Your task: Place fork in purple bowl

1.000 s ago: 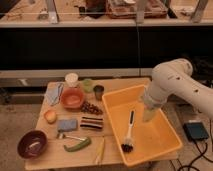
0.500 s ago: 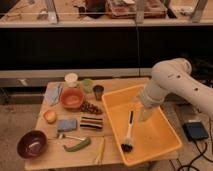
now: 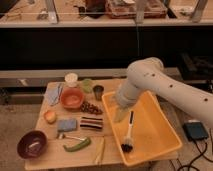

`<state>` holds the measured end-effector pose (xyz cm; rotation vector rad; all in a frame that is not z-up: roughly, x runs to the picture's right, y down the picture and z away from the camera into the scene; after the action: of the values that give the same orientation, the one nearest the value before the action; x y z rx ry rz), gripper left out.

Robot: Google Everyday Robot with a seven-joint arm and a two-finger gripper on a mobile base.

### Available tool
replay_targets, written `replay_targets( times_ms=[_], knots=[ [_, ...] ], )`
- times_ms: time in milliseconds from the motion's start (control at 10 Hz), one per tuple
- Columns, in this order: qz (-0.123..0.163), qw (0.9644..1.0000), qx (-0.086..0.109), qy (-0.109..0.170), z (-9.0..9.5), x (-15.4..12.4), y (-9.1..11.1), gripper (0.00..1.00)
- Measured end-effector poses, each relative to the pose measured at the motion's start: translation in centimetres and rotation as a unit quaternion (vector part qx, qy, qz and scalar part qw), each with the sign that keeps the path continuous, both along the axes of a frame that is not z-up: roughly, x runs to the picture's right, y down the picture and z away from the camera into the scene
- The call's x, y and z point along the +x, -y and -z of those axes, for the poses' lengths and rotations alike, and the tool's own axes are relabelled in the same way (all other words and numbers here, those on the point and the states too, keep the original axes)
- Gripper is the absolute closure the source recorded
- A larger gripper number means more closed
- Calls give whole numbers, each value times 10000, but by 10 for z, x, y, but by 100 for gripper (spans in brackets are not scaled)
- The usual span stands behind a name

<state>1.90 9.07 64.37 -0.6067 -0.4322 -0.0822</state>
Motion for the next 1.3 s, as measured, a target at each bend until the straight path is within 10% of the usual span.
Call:
replay_targets(
  times_ms=[600,1300],
  knots=[
    [-291,9973,30,670,-20,-140,-17,35],
    [-389,9978,-21,539,-30,-144,-24,35]
  ],
)
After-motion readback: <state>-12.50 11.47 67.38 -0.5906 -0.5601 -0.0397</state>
